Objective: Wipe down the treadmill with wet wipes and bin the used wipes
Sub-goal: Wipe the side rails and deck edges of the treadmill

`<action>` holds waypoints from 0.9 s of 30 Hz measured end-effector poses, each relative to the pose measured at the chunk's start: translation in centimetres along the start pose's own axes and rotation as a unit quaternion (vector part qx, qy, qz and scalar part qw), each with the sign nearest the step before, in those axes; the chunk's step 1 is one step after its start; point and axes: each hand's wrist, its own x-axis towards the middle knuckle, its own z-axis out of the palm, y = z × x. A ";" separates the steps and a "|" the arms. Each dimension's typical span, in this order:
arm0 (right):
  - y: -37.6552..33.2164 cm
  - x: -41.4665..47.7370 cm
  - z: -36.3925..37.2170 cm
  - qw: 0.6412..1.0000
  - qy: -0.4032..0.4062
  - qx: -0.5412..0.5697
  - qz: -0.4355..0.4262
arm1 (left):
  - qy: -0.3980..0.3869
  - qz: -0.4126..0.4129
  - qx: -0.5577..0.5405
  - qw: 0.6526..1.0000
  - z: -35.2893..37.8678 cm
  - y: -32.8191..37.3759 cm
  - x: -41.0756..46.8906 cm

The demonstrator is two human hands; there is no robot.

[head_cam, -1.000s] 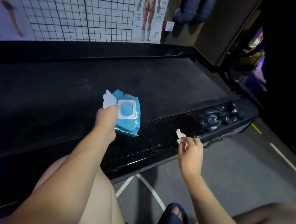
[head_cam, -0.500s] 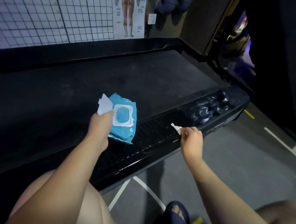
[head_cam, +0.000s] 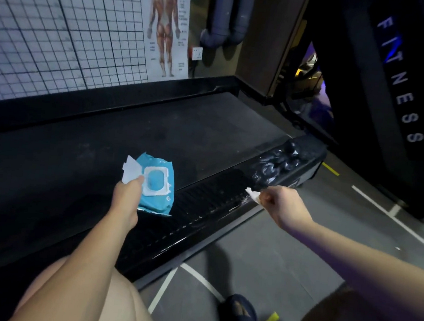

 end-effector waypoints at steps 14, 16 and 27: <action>-1.9 1.5 10.1 0.980 -0.068 0.022 -0.184 | 0.034 0.026 0.016 0.999 0.8 0.4 1.8; -1.2 2.1 10.3 0.983 -0.063 0.027 -0.168 | 0.030 0.031 0.015 0.999 1.5 0.7 1.8; 4.3 5.9 6.8 0.996 0.058 0.064 -0.006 | 0.022 0.000 0.039 0.999 4.8 0.5 1.1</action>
